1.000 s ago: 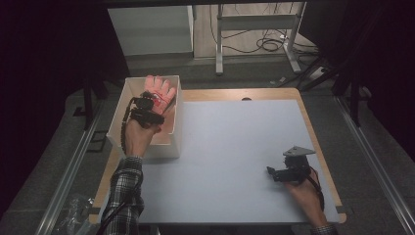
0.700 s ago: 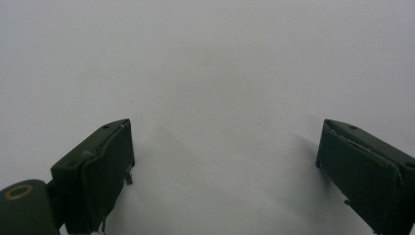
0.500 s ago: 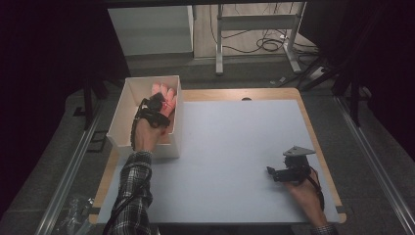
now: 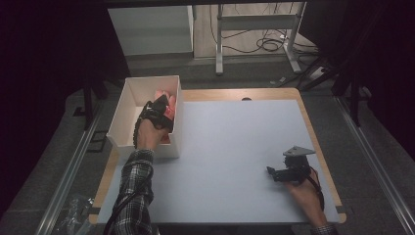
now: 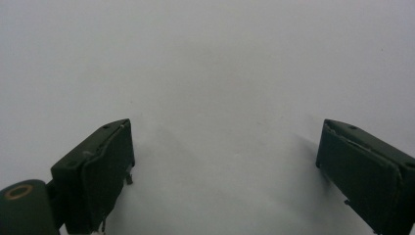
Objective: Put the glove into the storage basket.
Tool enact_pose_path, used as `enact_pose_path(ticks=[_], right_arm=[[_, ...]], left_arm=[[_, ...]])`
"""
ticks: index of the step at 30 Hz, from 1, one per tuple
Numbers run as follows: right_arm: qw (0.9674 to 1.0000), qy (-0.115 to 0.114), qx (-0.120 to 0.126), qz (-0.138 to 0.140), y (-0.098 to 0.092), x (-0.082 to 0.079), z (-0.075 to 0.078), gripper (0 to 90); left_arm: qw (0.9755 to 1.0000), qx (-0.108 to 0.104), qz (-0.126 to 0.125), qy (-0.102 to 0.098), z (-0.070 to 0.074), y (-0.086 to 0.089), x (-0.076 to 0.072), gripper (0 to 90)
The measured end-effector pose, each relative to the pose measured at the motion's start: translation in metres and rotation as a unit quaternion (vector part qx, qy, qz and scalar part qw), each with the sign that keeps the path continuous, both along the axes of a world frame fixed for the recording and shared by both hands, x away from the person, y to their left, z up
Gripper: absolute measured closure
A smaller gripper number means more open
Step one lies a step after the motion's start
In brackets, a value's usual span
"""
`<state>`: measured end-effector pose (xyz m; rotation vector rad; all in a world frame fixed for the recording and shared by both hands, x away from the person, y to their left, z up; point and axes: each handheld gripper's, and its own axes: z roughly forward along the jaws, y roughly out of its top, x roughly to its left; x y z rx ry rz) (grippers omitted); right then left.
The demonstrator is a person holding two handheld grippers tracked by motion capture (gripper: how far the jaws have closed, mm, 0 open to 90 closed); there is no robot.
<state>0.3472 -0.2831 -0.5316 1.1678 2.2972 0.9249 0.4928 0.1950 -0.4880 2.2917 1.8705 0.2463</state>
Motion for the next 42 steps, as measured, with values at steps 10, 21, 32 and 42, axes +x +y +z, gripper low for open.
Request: enact_pose_path(ticks=[10,21,32,42], right_arm=[[1.0000,0.000,0.000,0.000,0.000,0.000,0.000,7.4],[1.0000,0.000,0.000,0.000,0.000,0.000,0.000,7.4],[1.0000,0.000,0.000,0.000,0.000,0.000,0.000,7.4],[1.0000,-0.001,0.000,0.000,0.000,0.000,0.000,7.4]], left_arm=[[0.9994,-0.020,-0.008,-0.026,0.012,0.005,-0.009,2.9],[0.9973,-0.048,-0.017,-0.053,0.027,0.016,-0.022,1.6],[0.9916,-0.070,-0.036,-0.103,0.040,0.024,-0.042,1.9],[0.9857,-0.078,-0.052,-0.140,0.047,0.020,-0.054,1.9]])
